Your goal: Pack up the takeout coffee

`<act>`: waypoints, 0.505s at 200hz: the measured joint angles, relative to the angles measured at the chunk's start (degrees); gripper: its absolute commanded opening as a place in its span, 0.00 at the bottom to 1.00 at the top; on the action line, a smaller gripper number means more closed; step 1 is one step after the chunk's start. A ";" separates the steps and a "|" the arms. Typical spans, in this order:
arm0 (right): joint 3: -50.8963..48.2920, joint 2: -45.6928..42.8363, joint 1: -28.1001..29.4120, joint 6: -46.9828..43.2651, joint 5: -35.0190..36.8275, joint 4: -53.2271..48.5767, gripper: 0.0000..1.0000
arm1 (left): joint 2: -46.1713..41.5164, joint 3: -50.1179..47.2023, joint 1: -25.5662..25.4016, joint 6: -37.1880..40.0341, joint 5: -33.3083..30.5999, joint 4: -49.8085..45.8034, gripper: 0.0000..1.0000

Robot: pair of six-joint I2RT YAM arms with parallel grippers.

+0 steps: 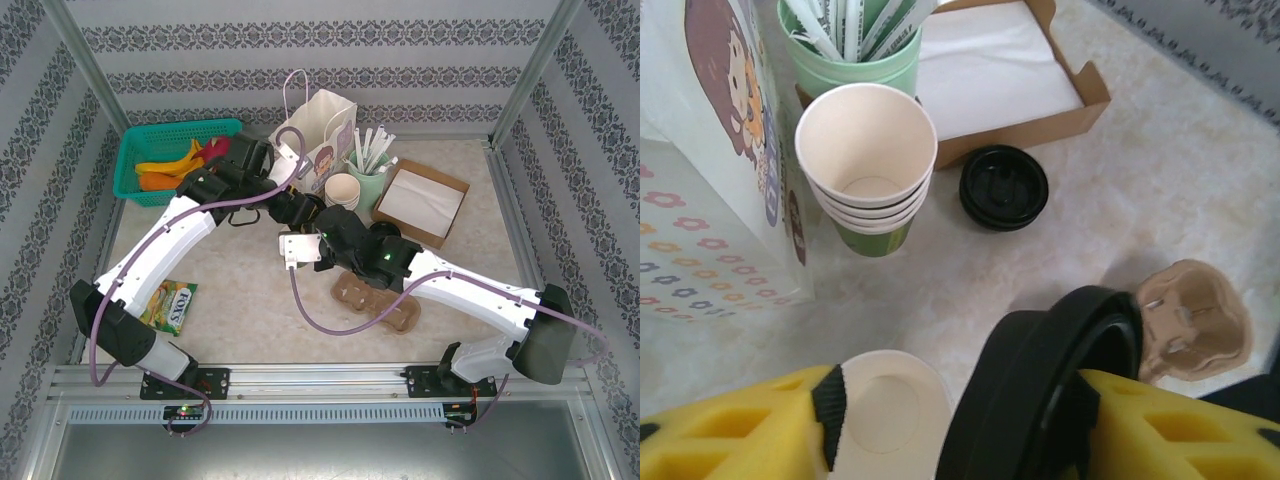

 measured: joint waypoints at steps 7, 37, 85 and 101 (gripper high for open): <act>0.11 0.00 0.00 0.13 -0.04 0.02 0.02 | 0.20 0.00 -0.15 0.22 -0.33 -0.11 0.44; 0.13 0.09 -0.02 1.07 -0.22 -0.13 0.03 | 0.33 0.02 -0.72 0.46 -0.33 -0.33 0.23; 0.15 -0.72 -0.96 8.66 -2.78 -1.14 0.36 | 0.33 0.02 -0.70 0.22 0.02 -0.24 0.00; 0.07 -2.73 -2.27 13.99 -5.40 -1.25 0.45 | 0.28 -0.07 -0.70 0.22 -0.59 0.68 0.00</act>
